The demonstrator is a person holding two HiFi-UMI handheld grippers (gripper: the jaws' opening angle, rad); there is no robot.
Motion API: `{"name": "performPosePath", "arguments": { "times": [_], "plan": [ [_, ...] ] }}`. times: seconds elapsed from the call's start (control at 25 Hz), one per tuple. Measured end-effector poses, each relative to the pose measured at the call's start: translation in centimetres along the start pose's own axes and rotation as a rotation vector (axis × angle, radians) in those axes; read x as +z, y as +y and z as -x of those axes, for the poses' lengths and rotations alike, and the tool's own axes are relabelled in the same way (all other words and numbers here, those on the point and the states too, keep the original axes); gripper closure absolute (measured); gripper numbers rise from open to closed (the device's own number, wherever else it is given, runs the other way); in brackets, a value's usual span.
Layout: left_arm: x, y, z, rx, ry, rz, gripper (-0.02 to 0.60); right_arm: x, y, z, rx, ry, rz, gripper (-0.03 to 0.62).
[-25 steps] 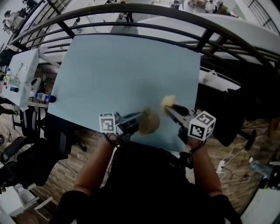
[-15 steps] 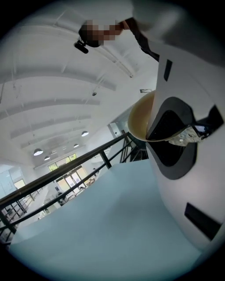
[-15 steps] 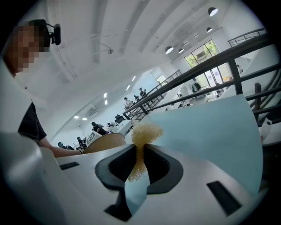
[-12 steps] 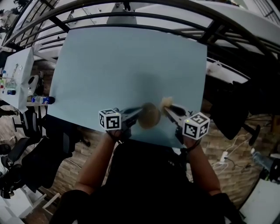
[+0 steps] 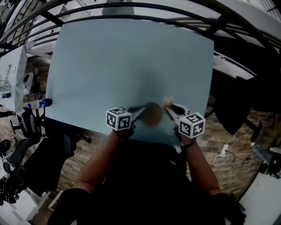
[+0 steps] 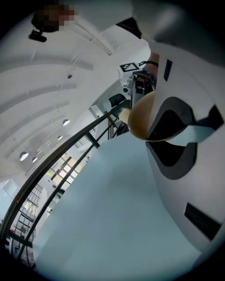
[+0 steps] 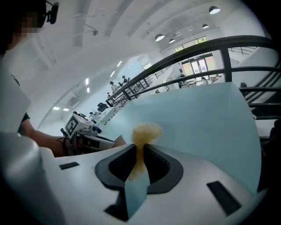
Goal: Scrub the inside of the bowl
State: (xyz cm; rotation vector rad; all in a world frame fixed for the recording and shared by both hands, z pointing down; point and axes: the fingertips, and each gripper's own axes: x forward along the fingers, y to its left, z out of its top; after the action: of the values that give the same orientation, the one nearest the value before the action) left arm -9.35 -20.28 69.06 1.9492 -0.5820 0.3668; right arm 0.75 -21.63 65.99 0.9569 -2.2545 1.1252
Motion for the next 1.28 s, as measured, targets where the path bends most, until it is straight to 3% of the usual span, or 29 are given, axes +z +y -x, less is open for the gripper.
{"name": "performPosePath", "arguments": {
  "times": [0.36, 0.72, 1.0, 1.16, 1.28],
  "plan": [
    [-0.5, 5.6, -2.1, 0.186, 0.099, -0.102, 0.572, -3.0, -2.8, -3.3, -0.109, 0.076, -0.036, 0.531],
    [-2.9, 8.1, -3.8, 0.318, 0.171, -0.164, 0.572, -5.6, -4.1, -4.4, -0.177, 0.15, -0.034, 0.53],
    [-3.8, 9.3, -3.5, 0.381, 0.17, -0.183, 0.57, -6.4, -4.0, -4.3, -0.186, 0.171, -0.024, 0.53],
    [-4.0, 9.0, -3.7, 0.372, 0.165, -0.164, 0.553, -6.5, -3.7, -4.0, -0.183, 0.172, -0.017, 0.53],
    [-3.9, 8.8, -3.8, 0.364, 0.163, -0.153, 0.478, -6.1, -3.5, -3.5, -0.186, 0.158, -0.008, 0.53]
  ]
}}
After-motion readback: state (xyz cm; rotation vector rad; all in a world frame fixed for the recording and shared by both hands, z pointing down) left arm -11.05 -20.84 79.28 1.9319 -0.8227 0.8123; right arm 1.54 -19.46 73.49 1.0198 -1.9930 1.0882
